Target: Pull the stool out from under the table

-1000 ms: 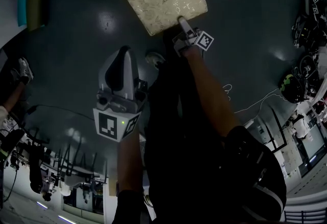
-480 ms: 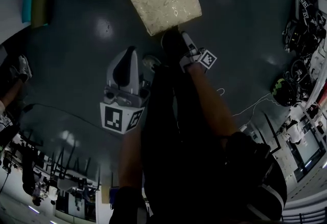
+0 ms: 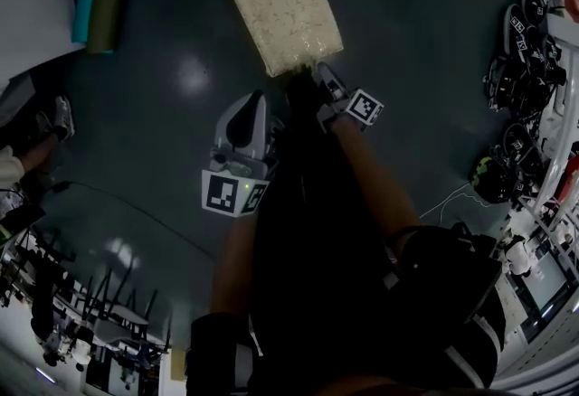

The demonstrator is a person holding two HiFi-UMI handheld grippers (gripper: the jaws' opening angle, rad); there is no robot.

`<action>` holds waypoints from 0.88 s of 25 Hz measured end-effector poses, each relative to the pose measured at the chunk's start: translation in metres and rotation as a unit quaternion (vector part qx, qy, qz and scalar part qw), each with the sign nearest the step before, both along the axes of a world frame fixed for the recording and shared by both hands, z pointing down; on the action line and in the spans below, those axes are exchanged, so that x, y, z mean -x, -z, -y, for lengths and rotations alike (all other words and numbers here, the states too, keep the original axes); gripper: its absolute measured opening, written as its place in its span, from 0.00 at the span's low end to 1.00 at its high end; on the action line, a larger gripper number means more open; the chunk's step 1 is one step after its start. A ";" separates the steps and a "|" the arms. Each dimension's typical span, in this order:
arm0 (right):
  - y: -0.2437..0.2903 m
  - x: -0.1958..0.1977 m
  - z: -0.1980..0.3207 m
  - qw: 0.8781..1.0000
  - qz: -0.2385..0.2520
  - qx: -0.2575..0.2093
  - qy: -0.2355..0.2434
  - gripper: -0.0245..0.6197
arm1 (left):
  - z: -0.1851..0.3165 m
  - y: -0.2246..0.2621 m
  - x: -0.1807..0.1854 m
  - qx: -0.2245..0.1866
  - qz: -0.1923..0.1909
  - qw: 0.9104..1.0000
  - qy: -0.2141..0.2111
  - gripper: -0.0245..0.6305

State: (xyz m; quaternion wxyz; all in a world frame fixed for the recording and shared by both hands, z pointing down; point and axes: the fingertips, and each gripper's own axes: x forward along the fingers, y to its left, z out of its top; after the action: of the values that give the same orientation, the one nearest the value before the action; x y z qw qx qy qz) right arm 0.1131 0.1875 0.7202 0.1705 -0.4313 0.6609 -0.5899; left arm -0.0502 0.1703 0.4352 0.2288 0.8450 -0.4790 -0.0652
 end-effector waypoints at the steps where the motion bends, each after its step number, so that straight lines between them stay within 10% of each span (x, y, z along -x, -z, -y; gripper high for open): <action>1: 0.013 0.004 0.004 1.000 -0.011 0.005 0.009 0.03 | 0.000 0.010 0.001 -0.003 0.000 1.000 0.002 0.05; 22: 0.301 0.033 0.100 0.965 -0.217 -0.106 0.104 0.03 | 0.001 0.167 0.038 -0.028 0.012 0.998 0.047 0.05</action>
State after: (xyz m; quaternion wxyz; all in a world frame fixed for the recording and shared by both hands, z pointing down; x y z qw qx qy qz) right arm 0.0803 0.0878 0.4193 0.0057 -0.4571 0.7823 -0.4231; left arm -0.0886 0.1697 0.2678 0.1961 0.8282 -0.5190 -0.0789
